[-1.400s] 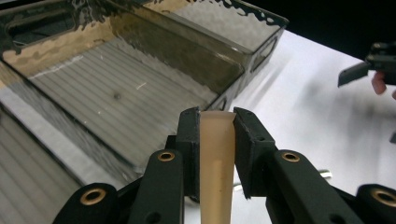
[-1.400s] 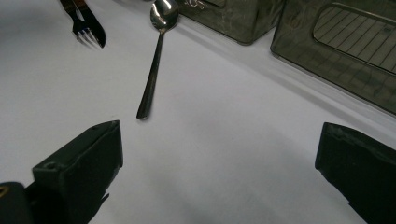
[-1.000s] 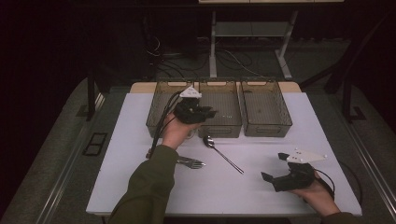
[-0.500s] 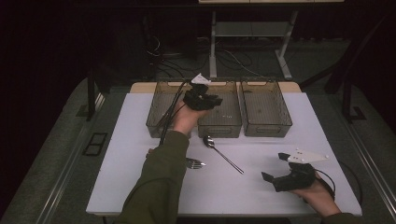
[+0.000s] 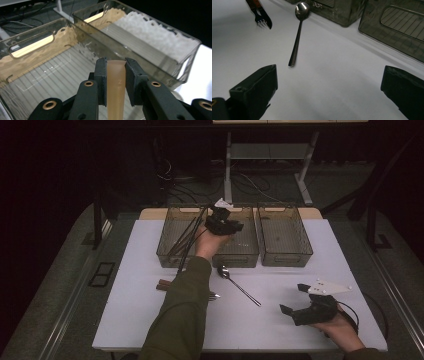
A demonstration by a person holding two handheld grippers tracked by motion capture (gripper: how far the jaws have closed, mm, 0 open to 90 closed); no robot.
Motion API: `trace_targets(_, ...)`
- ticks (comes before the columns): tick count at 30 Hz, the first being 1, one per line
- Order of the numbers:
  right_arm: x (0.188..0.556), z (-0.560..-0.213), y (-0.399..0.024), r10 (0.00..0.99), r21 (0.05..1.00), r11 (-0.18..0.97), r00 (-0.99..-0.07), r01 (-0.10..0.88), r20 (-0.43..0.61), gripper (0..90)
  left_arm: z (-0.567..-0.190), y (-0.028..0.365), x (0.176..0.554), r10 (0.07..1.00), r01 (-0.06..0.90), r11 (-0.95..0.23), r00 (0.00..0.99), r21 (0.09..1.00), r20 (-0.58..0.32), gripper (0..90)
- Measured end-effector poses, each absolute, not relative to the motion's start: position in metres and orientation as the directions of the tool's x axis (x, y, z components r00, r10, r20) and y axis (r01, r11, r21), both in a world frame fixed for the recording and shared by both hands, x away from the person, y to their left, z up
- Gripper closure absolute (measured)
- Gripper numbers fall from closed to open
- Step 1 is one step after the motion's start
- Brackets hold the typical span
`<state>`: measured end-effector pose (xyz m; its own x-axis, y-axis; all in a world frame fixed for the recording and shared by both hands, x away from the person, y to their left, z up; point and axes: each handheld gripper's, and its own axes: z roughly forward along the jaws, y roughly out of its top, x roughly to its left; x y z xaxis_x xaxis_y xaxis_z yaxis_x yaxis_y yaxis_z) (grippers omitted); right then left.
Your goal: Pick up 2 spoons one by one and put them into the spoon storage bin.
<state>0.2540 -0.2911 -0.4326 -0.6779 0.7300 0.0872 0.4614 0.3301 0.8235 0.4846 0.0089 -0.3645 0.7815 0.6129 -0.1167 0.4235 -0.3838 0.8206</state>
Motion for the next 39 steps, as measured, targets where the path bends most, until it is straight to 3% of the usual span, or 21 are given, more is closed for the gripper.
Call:
trace_targets(4,0.254,-0.433,-0.291,0.73,0.823,0.331,-0.678,0.462,0.087,1.0,-0.369,0.007,0.486,0.614,0.432,-0.404,0.781,0.806,-0.111,71.5)
trace_targets(7,0.254,-0.433,-0.291,0.729,0.823,0.332,-0.679,0.461,0.087,1.0,-0.37,0.005,0.485,0.628,0.443,-0.392,0.769,0.806,-0.116,63.4)
trace_targets(18,0.255,-0.433,-0.29,0.727,0.823,0.337,-0.682,0.457,0.081,1.0,-0.36,0.008,0.473,0.597,0.414,-0.409,0.795,0.813,-0.105,53.0)
trace_targets(39,0.256,-0.435,-0.29,0.732,0.813,0.348,-0.677,0.467,0.075,0.9,-0.351,0.047,0.404,0.519,0.378,-0.384,0.843,0.842,-0.142,38.6)
